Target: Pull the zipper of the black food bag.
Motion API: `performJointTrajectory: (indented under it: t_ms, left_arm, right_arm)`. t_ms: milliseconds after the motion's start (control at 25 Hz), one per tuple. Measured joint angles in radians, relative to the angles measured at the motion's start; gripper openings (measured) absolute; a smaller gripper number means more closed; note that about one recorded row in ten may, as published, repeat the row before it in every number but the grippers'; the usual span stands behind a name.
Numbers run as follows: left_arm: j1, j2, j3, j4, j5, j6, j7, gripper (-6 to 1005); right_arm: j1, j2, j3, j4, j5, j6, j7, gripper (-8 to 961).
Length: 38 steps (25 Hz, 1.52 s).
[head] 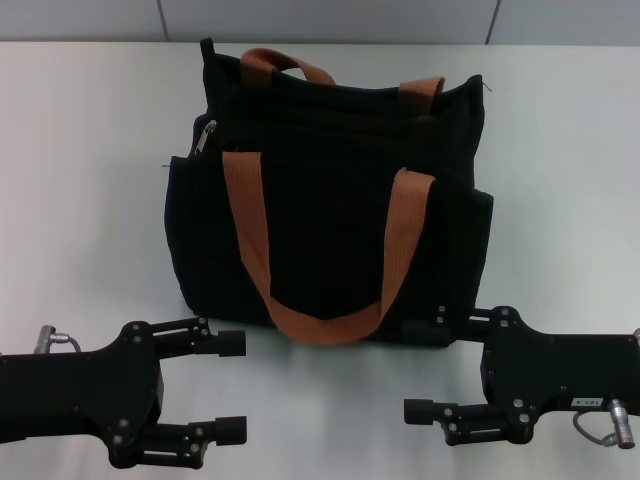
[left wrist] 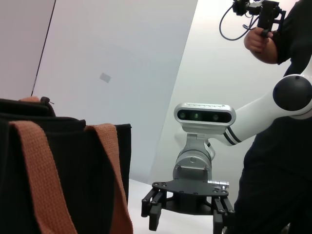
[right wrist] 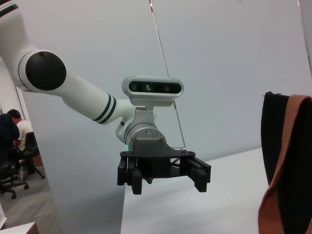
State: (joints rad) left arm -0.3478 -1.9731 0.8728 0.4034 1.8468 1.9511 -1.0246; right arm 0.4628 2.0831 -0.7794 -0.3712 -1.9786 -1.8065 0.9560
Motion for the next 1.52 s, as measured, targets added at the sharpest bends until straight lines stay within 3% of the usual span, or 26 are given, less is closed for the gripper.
performJointTrajectory:
  t_ms: [920,1000,1040,1120,1280,1360,1400,1480,1520]
  left_arm:
    - [-0.010,-0.006,-0.019,0.001,-0.009,0.003,0.003,769]
    - [-0.012,-0.008,-0.059,0.006,-0.022,0.015,0.009,767]
    - [-0.014,-0.018,-0.145,0.008,-0.055,0.028,0.036,765]
    - [-0.014,-0.023,-0.176,0.008,-0.069,0.031,0.048,762]
    - [-0.008,-0.040,-0.357,0.002,-0.184,0.034,0.092,757]
    - [-0.008,-0.040,-0.357,0.002,-0.184,0.034,0.092,754]
    - [-0.006,-0.040,-0.433,0.008,-0.223,0.012,0.102,752]
    - [-0.014,-0.011,-0.442,0.029,-0.209,-0.067,0.102,750]
    - [-0.014,-0.011,-0.442,0.029,-0.209,-0.067,0.102,748]
  right_arm:
    - [-0.005,0.000,0.007,0.000,0.000,0.003,0.005,763]
    - [-0.005,0.000,0.008,0.000,0.000,0.003,0.006,763]
    - [-0.005,0.000,0.010,0.000,0.000,0.003,0.006,762]
    - [-0.006,0.000,0.010,0.000,0.000,0.003,0.007,762]
    - [-0.007,0.000,0.010,0.000,0.000,-0.001,0.007,762]
    - [-0.009,0.000,0.011,0.000,0.000,-0.005,0.007,762]
    - [-0.009,0.000,0.012,0.000,0.000,-0.007,0.007,762]
    - [-0.009,0.000,0.012,0.000,0.000,-0.008,0.007,761]
    - [-0.009,0.000,0.012,0.000,0.000,-0.009,0.007,761]
